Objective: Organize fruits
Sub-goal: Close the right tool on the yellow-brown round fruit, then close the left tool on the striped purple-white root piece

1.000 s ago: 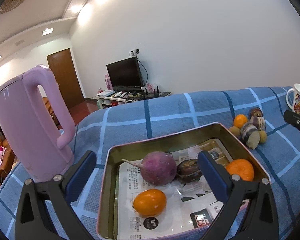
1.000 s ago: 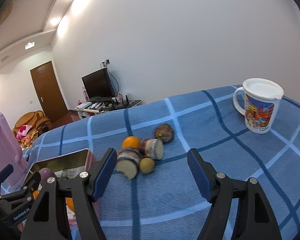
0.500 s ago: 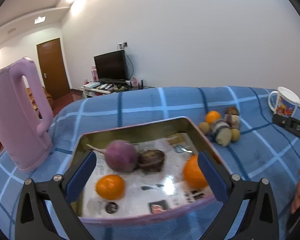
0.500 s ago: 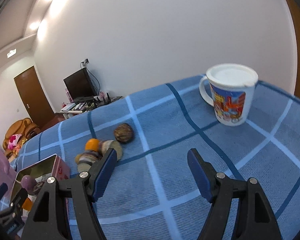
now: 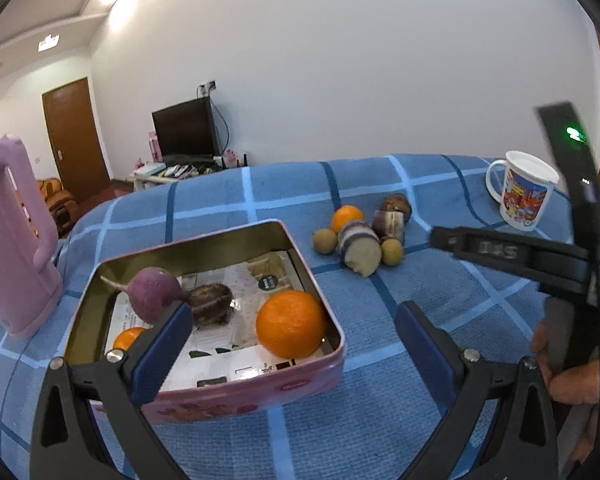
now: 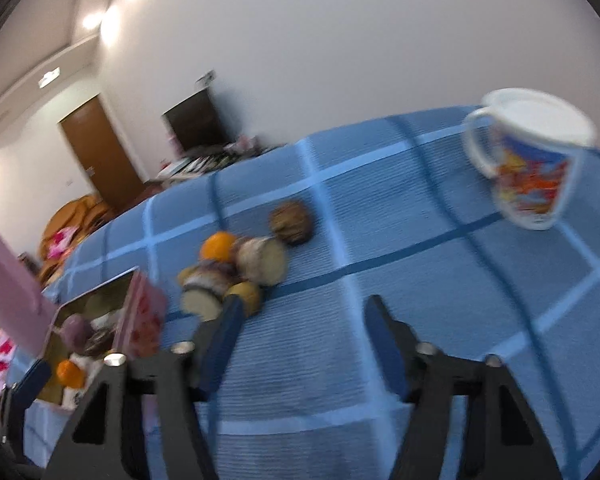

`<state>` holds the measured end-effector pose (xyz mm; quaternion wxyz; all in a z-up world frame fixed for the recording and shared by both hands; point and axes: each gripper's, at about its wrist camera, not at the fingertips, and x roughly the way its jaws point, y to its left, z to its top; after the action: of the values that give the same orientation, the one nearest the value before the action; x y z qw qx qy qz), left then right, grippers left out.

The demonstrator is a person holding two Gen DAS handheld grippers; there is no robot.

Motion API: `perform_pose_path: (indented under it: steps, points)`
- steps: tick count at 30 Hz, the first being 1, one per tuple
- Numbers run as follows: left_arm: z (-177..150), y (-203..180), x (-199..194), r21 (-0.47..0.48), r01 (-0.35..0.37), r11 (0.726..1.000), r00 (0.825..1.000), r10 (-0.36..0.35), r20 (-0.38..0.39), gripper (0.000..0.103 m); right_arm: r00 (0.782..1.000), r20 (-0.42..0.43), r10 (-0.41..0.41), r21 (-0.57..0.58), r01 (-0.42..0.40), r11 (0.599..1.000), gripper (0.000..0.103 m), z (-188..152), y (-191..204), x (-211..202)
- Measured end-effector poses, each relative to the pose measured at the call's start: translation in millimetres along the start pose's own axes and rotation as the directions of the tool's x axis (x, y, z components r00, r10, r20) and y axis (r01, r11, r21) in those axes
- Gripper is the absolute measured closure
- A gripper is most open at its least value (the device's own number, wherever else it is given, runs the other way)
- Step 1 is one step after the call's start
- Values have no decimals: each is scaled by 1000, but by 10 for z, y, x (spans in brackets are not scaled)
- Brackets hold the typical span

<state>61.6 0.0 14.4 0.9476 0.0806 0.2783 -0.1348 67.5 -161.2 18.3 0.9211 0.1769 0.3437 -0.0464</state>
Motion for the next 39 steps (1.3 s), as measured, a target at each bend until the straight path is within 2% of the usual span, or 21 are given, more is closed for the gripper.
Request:
perform_pose_path:
  steps: [4,9,13,15,16,19,21,25,28,30,32,34,37,39]
  points:
    - [11,25,-24,16,-27,999,999,27,21,0,998,-70,5,-94,-12,996,52,5,208,233]
    - [33,120,12,-21,-17,1000,1000,17,-4,0,989,-143,37,-77,-48,996,54,51,261,476]
    - [36,118,53,-24,-7,1000,1000,7,-16,0,986,-159,53,-75,-66,995,54,106,283,590]
    - [39,109,59,-18,-12,1000,1000,12,-11,0,985,-169,22,-111,-41,993,67,96,335,609]
    - [38,105,60,-15,-15,1000,1000,15,-7,0,985,-173,10,-137,-34,990,77,82,369,602]
    - [44,116,79,-16,-14,1000,1000,14,-4,0,985,-173,11,-148,-37,988,76,77,362,553]
    - [66,135,85,-32,-7,999,1000,6,-6,0,988,-151,16,-130,-36,991,76,92,299,486]
    - [238,100,102,-80,21,997,1000,-21,-5,0,998,-41,49,-81,-52,995,76,214,150,167]
    - [412,-36,191,-91,42,995,999,-43,-16,2,1000,30,3,-80,-1,997,76,274,83,7]
    - [489,-135,305,-95,49,994,998,-53,-40,9,998,52,-18,-52,21,998,76,319,-16,-36]
    - [566,-263,497,-100,64,993,994,-72,-86,20,998,55,-12,1,12,1000,76,357,-130,-49]
    - [599,-367,666,-105,64,992,989,-77,-126,24,998,62,2,38,-5,999,76,395,-234,-73]
    - [615,-511,958,-104,8,994,980,-29,-196,25,997,79,6,69,-11,998,76,436,-343,-118]
    - [600,-560,1086,-109,-10,994,972,-15,-234,33,996,88,1,86,-9,996,76,452,-402,-155]
